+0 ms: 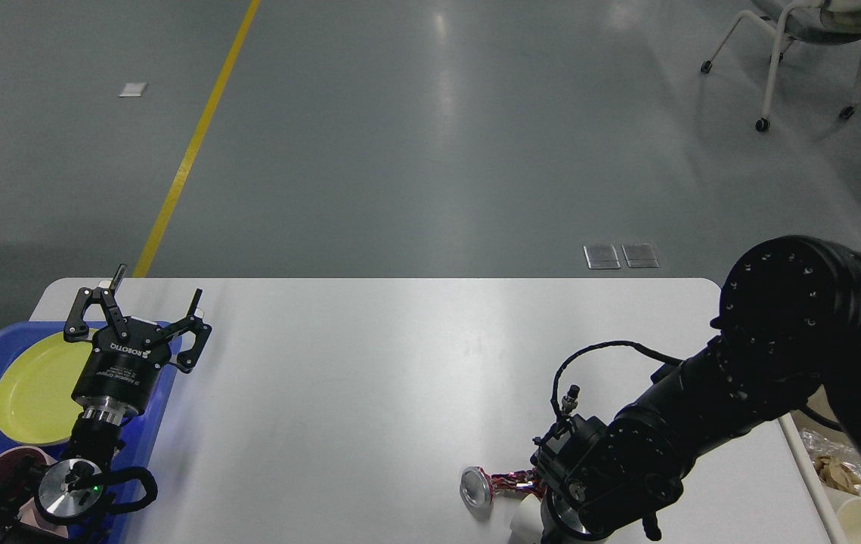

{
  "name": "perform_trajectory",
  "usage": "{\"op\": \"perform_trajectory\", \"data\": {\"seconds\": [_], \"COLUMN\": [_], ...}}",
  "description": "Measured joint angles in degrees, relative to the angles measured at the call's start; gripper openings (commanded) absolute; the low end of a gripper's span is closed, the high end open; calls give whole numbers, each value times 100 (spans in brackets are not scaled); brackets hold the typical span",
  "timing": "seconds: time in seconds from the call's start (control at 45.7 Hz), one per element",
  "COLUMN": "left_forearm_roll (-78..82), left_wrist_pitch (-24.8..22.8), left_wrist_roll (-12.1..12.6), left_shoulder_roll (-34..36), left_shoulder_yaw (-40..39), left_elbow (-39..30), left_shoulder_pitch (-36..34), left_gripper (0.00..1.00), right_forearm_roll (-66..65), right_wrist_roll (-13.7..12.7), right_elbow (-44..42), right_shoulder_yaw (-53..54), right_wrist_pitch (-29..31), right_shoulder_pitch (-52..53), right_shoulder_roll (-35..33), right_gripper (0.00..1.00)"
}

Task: Tidy desktop
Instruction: 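Grasp the small white cylinder beside the bottle opener, then carry the white cylinder into the white bin and release it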

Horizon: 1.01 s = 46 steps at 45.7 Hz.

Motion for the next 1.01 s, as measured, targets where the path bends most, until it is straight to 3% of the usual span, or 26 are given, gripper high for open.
{"op": "perform_trajectory", "data": {"seconds": [0.328,0.569,0.722,1.007], "left_forearm_roll": [0,0,0,0], "left_wrist_pitch": [0,0,0,0], "left_wrist_roll": [0,0,0,0], "left_shoulder_roll": [0,1,1,1], "left_shoulder_yaw": [0,0,0,0], "left_elbow": [0,0,0,0], "left_shoulder_pitch": [0,0,0,1], "left_gripper": [96,96,96,96], "right_forearm_roll": [1283,2632,3357,3927], "right_wrist_roll": [100,513,490,518], "right_elbow": [542,939,953,1076], "right_shoulder_yaw": [68,44,-405,-1299], "right_wrist_pitch": [44,806,1260,1448], "right_shoulder_pitch": [859,2441,3459,4595], "right_shoulder_roll": [-433,-1466,-1789,-1819], "right_gripper": [0,0,0,0]}}
